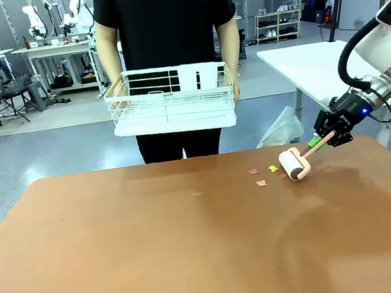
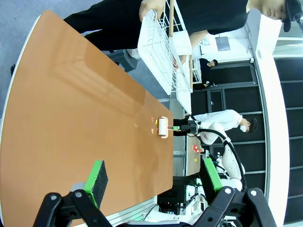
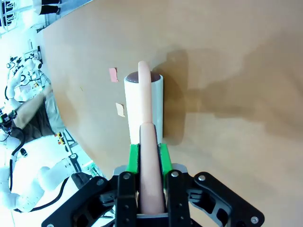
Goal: Clean the table.
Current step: Clean the table with the Lint Roller when the human lifts the Dish drying rack.
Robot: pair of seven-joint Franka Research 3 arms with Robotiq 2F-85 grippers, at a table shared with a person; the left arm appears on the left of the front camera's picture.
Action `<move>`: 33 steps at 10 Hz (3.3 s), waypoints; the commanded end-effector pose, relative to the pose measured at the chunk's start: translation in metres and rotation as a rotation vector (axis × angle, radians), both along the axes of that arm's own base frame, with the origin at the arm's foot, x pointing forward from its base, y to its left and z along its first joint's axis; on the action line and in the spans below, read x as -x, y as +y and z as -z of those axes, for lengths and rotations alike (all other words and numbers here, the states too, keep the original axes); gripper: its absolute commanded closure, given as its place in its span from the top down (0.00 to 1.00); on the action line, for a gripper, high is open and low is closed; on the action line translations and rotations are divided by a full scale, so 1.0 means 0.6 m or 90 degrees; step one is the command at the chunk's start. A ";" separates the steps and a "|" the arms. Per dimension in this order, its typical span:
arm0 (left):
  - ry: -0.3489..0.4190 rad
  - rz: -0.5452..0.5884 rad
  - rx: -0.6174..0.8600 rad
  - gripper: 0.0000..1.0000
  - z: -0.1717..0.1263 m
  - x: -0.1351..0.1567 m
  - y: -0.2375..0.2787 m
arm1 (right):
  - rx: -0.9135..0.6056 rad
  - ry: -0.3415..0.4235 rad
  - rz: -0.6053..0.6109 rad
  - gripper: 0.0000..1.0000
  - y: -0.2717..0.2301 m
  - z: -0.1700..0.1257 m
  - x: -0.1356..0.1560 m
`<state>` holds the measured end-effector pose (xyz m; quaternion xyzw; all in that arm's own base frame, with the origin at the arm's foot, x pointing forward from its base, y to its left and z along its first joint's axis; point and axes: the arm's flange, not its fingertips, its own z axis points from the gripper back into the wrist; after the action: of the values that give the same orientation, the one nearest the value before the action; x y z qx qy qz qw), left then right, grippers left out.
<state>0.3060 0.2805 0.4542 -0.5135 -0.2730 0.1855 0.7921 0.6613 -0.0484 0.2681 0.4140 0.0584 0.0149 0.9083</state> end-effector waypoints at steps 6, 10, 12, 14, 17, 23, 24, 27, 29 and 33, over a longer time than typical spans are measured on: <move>-0.023 0.002 0.006 1.00 0.000 0.005 0.001 | -0.030 0.129 -0.003 0.21 0.237 0.111 0.003; -0.023 0.002 0.006 1.00 0.000 0.005 0.001 | -0.059 0.091 0.031 0.21 0.345 0.101 0.041; -0.023 0.002 0.006 1.00 0.000 0.005 0.001 | -0.057 0.078 0.013 0.21 0.361 0.092 0.056; -0.023 0.002 0.006 1.00 0.000 0.005 0.001 | -0.062 0.077 0.022 0.21 0.364 0.091 0.057; -0.023 0.002 0.006 1.00 0.000 0.005 0.001 | -0.083 0.055 0.027 0.21 0.365 0.062 0.067; -0.023 0.002 0.006 1.00 0.000 0.005 0.001 | -0.145 -0.035 0.002 0.21 0.301 -0.121 0.103; -0.023 0.002 0.006 1.00 0.000 0.005 0.001 | -0.129 -0.042 -0.001 0.21 0.289 -0.142 0.112; -0.023 0.002 0.006 1.00 0.000 0.005 0.001 | 0.000 -0.049 0.029 0.21 0.207 -0.259 0.174; -0.023 0.002 0.006 1.00 0.000 0.005 0.001 | 0.184 -0.043 0.042 0.21 0.155 -0.316 0.222; -0.023 0.002 0.006 1.00 0.000 0.005 0.001 | 0.345 -0.036 0.103 0.21 0.109 -0.355 0.307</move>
<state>0.3056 0.2809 0.4543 -0.5135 -0.2733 0.1859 0.7918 0.4885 0.0082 0.4853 0.1688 0.0019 -0.0415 0.9848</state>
